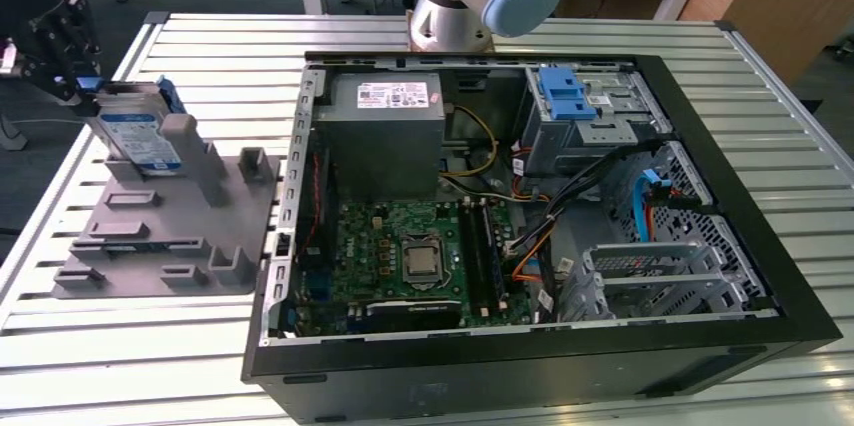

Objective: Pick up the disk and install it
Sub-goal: 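Pick up the disk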

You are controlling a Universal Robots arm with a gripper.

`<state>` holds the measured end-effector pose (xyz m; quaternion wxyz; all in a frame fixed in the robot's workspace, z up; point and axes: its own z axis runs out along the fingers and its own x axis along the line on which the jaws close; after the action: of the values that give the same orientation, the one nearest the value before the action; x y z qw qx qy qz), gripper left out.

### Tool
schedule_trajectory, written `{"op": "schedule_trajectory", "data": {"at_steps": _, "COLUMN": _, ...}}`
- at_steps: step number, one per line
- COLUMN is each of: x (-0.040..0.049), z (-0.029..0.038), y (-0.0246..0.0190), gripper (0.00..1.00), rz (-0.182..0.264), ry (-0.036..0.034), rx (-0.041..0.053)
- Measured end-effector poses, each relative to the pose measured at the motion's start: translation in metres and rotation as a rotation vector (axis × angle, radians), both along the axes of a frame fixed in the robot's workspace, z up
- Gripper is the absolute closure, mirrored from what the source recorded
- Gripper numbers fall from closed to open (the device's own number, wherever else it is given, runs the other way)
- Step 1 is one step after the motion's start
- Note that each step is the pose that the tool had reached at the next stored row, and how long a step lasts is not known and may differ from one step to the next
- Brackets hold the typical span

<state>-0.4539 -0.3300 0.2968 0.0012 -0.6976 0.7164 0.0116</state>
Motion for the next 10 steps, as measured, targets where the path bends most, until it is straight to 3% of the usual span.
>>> {"op": "schedule_trajectory", "data": {"at_steps": 10, "x": 0.0000, "z": 0.0000, "y": -0.0003, "gripper": 0.62, "rz": 0.017, "ry": 0.0000, "rx": -0.0011}}
